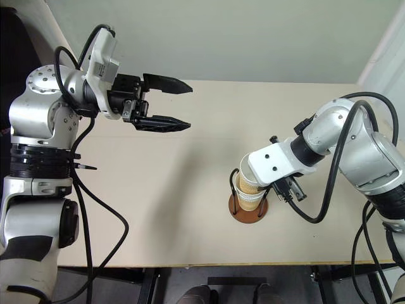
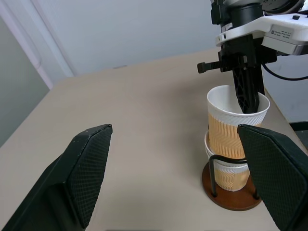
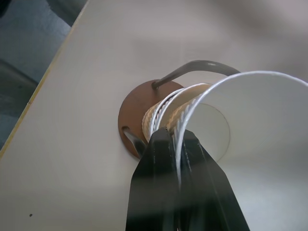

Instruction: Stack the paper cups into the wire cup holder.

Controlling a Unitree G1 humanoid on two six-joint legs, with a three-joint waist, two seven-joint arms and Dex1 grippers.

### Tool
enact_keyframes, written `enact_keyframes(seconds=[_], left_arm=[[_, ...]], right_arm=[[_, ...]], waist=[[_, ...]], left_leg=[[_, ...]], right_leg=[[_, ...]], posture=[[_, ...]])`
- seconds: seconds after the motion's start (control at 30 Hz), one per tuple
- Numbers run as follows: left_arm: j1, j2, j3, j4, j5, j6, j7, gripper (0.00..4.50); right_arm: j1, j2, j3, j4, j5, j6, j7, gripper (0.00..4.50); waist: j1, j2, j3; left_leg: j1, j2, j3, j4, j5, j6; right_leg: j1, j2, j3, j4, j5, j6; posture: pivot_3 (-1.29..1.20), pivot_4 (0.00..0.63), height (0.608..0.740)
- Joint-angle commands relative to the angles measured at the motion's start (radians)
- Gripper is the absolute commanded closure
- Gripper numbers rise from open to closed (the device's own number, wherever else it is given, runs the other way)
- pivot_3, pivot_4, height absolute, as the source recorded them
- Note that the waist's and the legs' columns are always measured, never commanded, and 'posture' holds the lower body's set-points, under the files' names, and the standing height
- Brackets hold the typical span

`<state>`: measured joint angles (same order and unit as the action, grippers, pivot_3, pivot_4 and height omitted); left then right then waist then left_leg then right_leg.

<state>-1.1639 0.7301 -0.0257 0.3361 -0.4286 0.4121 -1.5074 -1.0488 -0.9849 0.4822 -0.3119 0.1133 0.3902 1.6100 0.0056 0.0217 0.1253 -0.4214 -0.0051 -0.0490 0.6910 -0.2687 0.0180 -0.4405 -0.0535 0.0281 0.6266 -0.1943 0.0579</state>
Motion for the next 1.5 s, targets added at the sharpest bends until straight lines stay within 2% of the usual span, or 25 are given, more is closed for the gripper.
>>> enact_keyframes(seconds=[0.03, 0.7, 0.8, 1.0, 1.1, 1.23, 1.37, 1.5], left_arm=[[-0.009, 0.021, 0.006, -0.041, -0.006, 0.001, -0.022, 0.0], [0.01, -0.005, -0.009, -0.094, -0.02, 0.015, -0.033, 0.0], [0.009, -0.008, -0.011, -0.089, -0.016, 0.01, -0.037, 0.0], [0.011, -0.013, -0.016, -0.085, -0.014, 0.002, -0.041, 0.0], [0.013, -0.017, -0.02, -0.086, -0.016, 0.003, -0.044, 0.0], [0.035, -0.003, -0.019, -0.101, -0.018, 0.013, -0.053, 0.0], [0.088, 0.038, -0.015, -0.121, 0.0, -0.003, -0.054, 0.0], [0.117, 0.06, -0.015, -0.145, -0.008, 0.017, -0.045, 0.0]], right_arm=[[-0.013, -0.005, 0.0, -0.011, -0.001, -0.019, 0.004, 4.47], [0.001, -0.017, 0.011, -0.016, -0.014, -0.027, 0.004, 4.47], [-0.027, 0.005, 0.009, -0.015, -0.001, 0.018, 0.004, 3.87], [-0.111, 0.042, -0.039, 0.027, 0.042, 0.13, 0.004, 1.89], [-0.13, 0.037, -0.093, 0.04, 0.083, 0.215, -0.003, 1.89], [-0.087, -0.005, -0.23, 0.008, 0.177, 0.399, -0.068, 1.89], [0.03, -0.069, -0.415, -0.026, 0.245, 0.575, -0.187, 1.89], [0.166, -0.11, -0.532, -0.073, 0.287, 0.652, -0.277, 1.89]], waist=[[0.0, 0.0, 0.0], [0.0, 0.0, 0.0], [-0.001, 0.0, 0.0], [-0.002, 0.0, 0.0], [-0.002, 0.0, 0.0], [-0.001, 0.0, 0.0], [0.0, -0.001, 0.0], [0.001, -0.001, 0.0]], left_leg=[[0.0, 0.0, 0.0, 0.0, 0.0, 0.0], [0.0, 0.0, 0.0, 0.0, 0.0, 0.0], [0.0, 0.0, 0.0, 0.0, 0.0, 0.0], [0.0, 0.0, 0.0, 0.0, 0.0, 0.0], [0.0, 0.0, 0.0, 0.0, 0.0, 0.0], [0.0, 0.0, 0.001, -0.002, 0.0, 0.0], [0.0, 0.0, 0.0, -0.005, 0.001, -0.001], [0.001, 0.0, 0.0, -0.007, 0.002, -0.003]], right_leg=[[0.0, 0.0, 0.0, 0.0, 0.0, 0.0], [0.0, 0.0, 0.0, 0.0, 0.0, 0.0], [0.0, 0.0, 0.0, 0.0, 0.0, 0.0], [0.0, 0.0, 0.0, 0.0, 0.0, 0.0], [0.0, 0.0, 0.0, -0.001, 0.0, 0.0], [0.0, 0.0, 0.0, -0.001, -0.001, -0.001], [0.0, 0.0, 0.0, -0.002, -0.001, -0.002], [-0.001, 0.0, 0.0, -0.002, -0.001, -0.002]], posture=[[0.0, 0.15, 0.74], [0.0, 0.15, 0.74], [0.0, 0.15, 0.74], [0.0, 0.15, 0.74], [0.0, 0.15, 0.74], [0.0, 0.15, 0.74], [0.0, 0.15, 0.74], [0.0, 0.15, 0.74]])
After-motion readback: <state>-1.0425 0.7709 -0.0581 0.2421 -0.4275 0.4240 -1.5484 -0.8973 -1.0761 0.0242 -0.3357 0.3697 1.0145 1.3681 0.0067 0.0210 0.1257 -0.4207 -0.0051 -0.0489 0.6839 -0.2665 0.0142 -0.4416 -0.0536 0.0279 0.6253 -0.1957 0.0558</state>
